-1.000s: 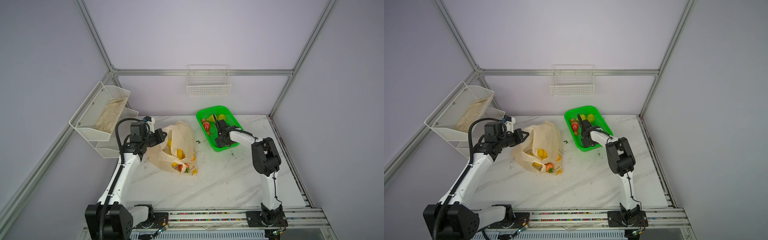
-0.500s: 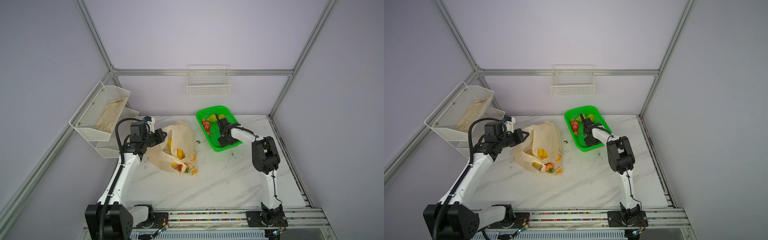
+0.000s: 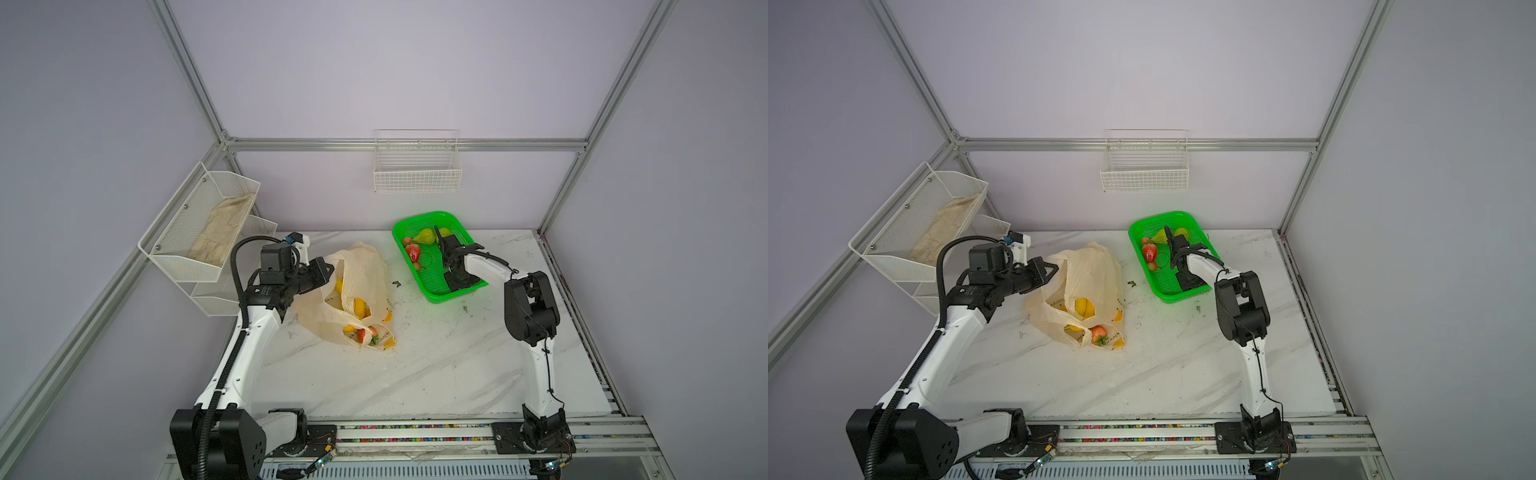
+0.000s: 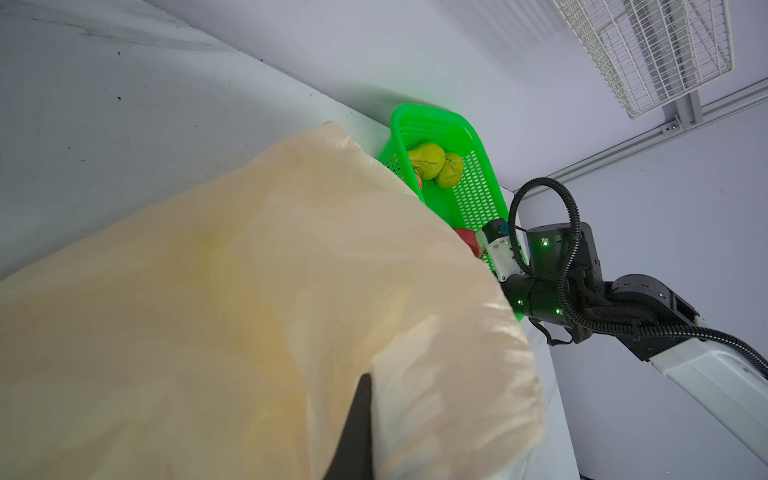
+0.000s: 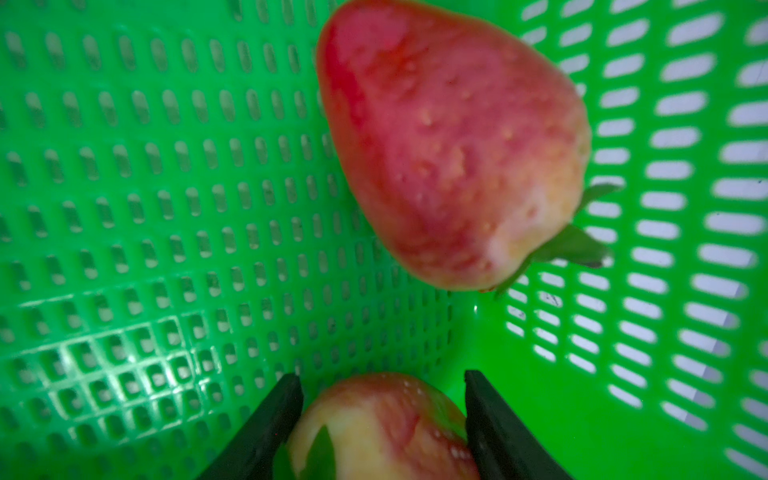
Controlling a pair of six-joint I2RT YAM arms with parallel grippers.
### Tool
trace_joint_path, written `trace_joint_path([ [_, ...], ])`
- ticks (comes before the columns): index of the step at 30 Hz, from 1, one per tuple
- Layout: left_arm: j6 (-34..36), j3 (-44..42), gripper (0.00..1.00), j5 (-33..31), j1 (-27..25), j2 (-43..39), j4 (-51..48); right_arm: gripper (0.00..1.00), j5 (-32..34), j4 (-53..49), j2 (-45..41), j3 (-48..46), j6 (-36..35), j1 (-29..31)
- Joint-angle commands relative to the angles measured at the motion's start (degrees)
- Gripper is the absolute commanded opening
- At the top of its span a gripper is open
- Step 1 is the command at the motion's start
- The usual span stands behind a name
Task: Place the fake fruits into the plastic bag and tie a complex knot
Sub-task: 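Close the right gripper on the red-and-yellow peach in the basket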
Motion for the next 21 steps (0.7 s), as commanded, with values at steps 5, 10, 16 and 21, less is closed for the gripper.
trace_joint_path([
  [5,1.0,-2.3,0.00,0.7,0.2,-0.5,1.9,0.46,-0.8,-3.2,-1.6,1.7,-0.3,-0.3],
  [10,1.0,-2.3,0.00,0.8,0.2,-0.5,1.8,0.44,-8.8,2.0,-7.5,-0.2,-1.0,-0.2],
  [16,0.6,-2.3,0.00,1.1,0.3,-0.5,2.0,0.43,-17.2,8.5,-12.6,-2.4,-1.6,-0.3],
  [21,0.6,-2.5,0.00,1.3,0.2,-0.6,2.0,0.42,-26.3,13.2,-15.8,-4.6,-0.7,-0.3],
])
